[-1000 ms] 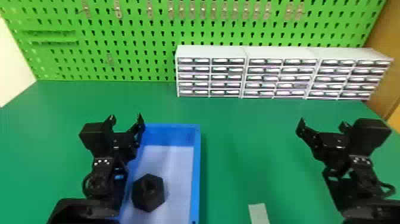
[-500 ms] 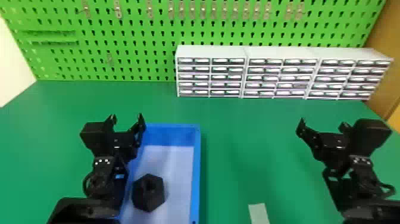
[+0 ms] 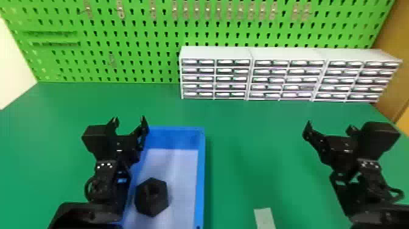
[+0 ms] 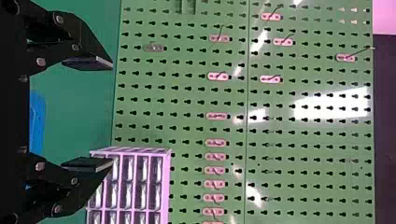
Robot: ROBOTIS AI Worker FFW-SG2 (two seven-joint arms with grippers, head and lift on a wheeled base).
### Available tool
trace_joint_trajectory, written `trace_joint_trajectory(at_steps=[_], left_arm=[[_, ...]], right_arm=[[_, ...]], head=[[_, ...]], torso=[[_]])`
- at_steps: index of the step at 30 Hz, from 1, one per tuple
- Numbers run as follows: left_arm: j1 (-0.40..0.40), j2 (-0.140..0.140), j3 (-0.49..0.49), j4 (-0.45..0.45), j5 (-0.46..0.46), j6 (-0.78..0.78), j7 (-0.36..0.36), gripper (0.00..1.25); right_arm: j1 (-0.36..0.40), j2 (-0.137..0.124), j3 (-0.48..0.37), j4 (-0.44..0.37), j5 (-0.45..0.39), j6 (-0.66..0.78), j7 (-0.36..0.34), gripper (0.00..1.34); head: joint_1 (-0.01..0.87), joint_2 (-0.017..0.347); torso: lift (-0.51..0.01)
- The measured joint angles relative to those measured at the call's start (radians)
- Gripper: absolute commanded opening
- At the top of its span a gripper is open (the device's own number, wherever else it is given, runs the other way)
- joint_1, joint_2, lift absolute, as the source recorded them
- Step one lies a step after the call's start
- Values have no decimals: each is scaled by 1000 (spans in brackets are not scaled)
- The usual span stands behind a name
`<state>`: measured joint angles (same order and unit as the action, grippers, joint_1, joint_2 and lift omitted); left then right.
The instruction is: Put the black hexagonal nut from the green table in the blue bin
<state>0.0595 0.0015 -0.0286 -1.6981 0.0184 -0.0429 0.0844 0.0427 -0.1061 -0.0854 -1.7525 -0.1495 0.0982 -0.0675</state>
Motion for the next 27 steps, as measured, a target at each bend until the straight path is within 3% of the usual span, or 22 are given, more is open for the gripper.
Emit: trace_joint_trajectory(at_steps=[27], left_arm=[[-2,0,1,0,1,0,0,738]], right_arm=[[1,2,0,1,-10,0,0,1207]], head=[[657,57]], torso=[[-95]])
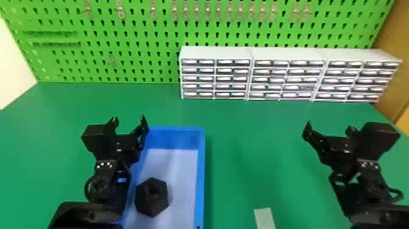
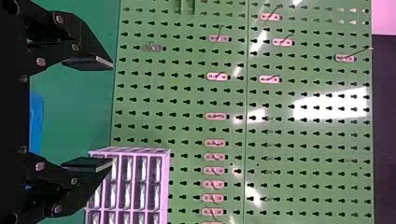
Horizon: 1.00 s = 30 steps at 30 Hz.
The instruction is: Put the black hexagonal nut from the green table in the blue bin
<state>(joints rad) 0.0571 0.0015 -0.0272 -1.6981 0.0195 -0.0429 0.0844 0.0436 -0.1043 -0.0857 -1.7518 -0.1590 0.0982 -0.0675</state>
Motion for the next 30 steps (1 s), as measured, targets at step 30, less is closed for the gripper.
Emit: trace_joint_trajectory(at_steps=[30], left_arm=[[3,0,-3,0,0,0,0,736]], right_arm=[[7,-6,-1,4,-18,0,0,1207]], head=[[657,57]], torso=[[-95]])
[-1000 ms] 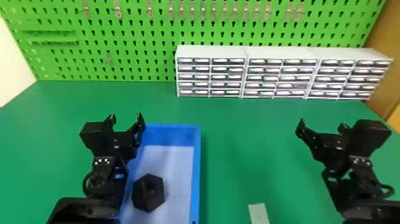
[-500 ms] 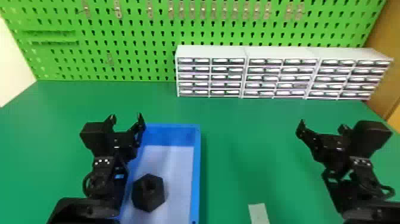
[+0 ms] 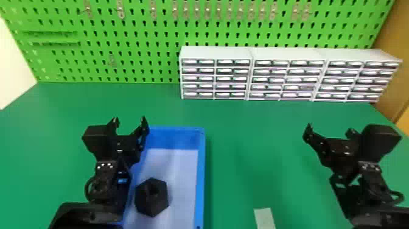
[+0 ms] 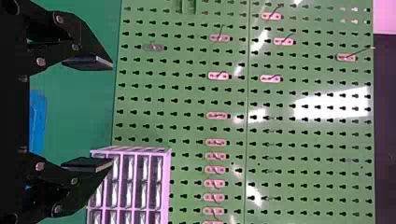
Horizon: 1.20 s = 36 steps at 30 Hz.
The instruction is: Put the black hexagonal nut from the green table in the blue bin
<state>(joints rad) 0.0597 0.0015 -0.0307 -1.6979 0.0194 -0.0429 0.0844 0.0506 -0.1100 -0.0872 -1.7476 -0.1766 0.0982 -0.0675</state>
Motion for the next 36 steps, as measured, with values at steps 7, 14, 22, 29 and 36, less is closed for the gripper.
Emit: trace_joint_trajectory(at_steps=[7,14,22,29,36], left_arm=[[0,0,0,0,-1,0,0,738],[0,0,0,0,-1,0,0,738],[0,0,0,0,-1,0,0,738],[-1,0,-1,0,-1,0,0,738],[-1,0,-2,0,-1,0,0,736]], right_arm=[[0,-2,3,2,-3,0,0,1207],[0,-3,4,4,-5,0,0,1207],[-1,-4,4,5,-8,0,0,1207],[1,1,1,5,-10,0,0,1207],[0,1,1,5,-12,0,0,1207]], head=[[657,57],[657,57],[657,57],[657,57],[657,57]], torso=[[-95],[-95],[-95],[-95],[-95]])
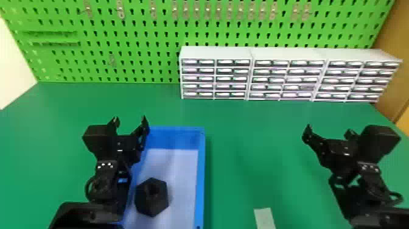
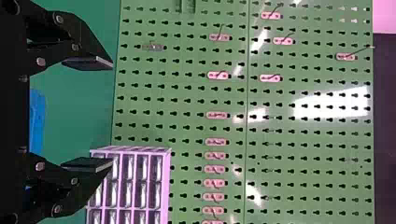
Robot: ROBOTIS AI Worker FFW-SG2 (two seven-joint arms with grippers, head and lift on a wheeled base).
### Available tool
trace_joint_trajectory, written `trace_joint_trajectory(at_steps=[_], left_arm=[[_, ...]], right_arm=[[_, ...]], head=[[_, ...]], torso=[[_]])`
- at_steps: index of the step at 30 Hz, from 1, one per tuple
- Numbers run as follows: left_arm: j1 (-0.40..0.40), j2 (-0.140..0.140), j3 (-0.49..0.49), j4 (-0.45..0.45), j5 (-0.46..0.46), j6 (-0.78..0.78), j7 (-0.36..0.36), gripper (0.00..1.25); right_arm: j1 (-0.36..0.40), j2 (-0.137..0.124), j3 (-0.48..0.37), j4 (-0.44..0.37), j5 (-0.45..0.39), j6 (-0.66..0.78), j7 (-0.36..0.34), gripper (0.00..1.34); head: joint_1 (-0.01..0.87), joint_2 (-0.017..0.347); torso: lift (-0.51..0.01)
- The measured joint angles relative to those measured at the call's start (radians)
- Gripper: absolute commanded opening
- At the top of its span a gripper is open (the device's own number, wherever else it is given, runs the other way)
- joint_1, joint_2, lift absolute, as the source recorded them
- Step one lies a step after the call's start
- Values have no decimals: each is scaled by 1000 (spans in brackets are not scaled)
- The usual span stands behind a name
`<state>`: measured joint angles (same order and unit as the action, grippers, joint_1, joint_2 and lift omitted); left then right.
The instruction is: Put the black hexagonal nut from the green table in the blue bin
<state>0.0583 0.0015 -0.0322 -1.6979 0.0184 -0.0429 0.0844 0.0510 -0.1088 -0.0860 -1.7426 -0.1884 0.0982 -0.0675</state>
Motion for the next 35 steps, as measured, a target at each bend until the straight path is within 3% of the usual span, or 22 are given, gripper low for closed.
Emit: trace_joint_trajectory(at_steps=[35], left_arm=[[1,0,1,0,2,0,0,738]], right_arm=[[0,0,5,0,7,3,0,1207]], head=[[657,57]], torso=[[-95]])
